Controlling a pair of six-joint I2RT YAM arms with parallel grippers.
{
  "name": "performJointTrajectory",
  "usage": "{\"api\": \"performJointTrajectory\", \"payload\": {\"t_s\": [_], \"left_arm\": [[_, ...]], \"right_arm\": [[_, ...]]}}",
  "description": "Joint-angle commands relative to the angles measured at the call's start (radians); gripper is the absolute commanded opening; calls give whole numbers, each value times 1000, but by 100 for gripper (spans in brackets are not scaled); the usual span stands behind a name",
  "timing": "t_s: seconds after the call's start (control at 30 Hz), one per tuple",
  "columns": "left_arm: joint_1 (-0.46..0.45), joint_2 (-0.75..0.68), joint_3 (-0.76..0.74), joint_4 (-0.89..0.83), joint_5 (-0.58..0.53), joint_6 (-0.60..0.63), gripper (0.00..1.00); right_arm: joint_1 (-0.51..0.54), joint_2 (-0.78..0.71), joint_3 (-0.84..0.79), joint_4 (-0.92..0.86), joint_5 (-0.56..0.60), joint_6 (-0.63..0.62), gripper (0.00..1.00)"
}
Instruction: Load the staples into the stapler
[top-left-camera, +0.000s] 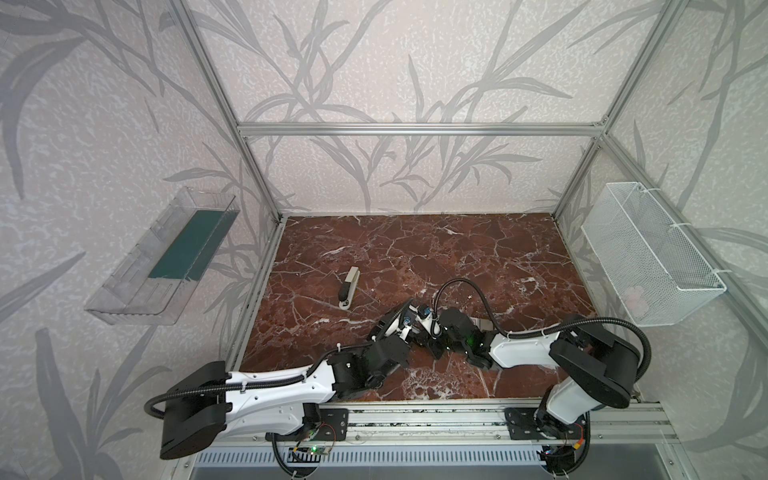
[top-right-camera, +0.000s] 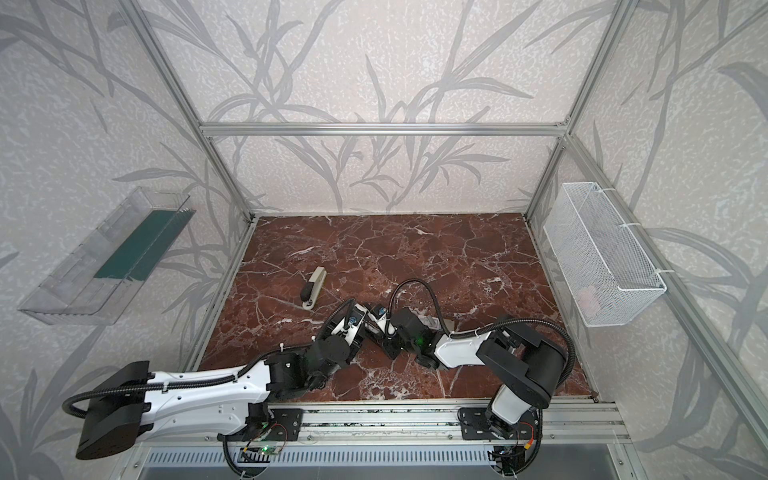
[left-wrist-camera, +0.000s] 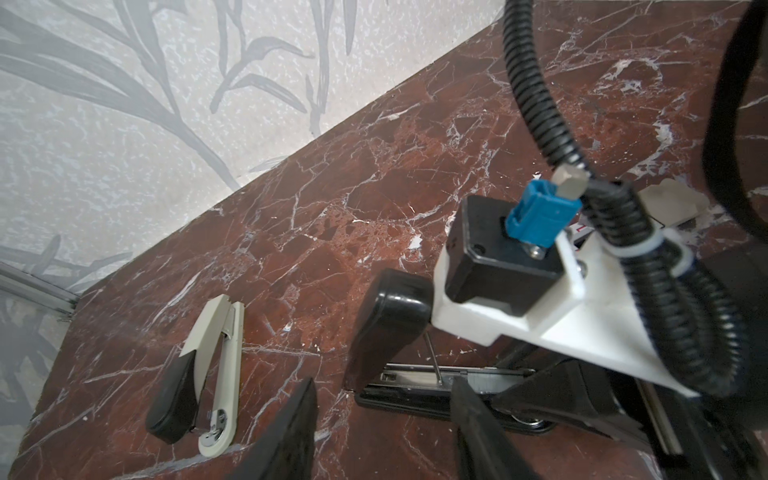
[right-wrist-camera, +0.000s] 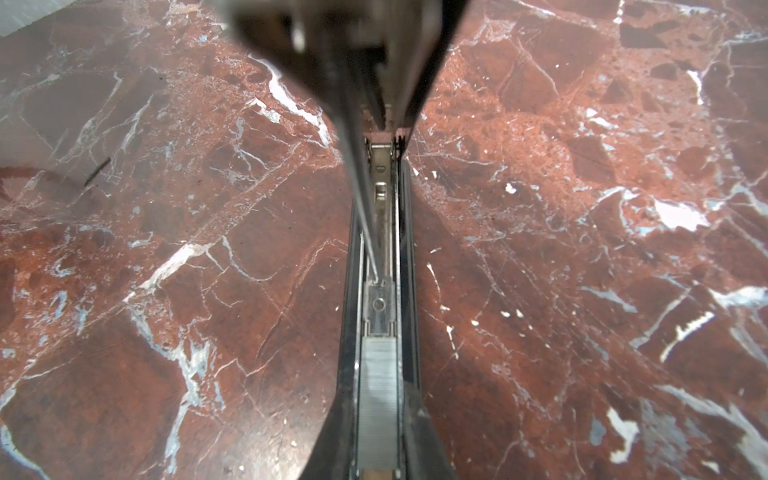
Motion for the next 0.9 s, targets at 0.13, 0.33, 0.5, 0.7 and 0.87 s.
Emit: {"api": "performJointTrajectory", "payload": {"t_s": [0.13,0.33,0.5,0.7,0.87], "left_arm": [[326,-202,96,-301,541,-30,83],[542,-153,204,-469,931,171,86],[611,-46,256,-501,1124,338,85],[651,54,296,-497,1152,470,85],[680,130,303,-442,1222,539,85]], "right_arm": [[-111,-6,16,-27,-178,-72,5],[-135,21,93,-187,-243,-225,4],[-144,6,106,-244,-261,-283,5],[-148,-5,98,-222,-287,-296,5],[-146,2,106,-235,-304,-299,5]]}}
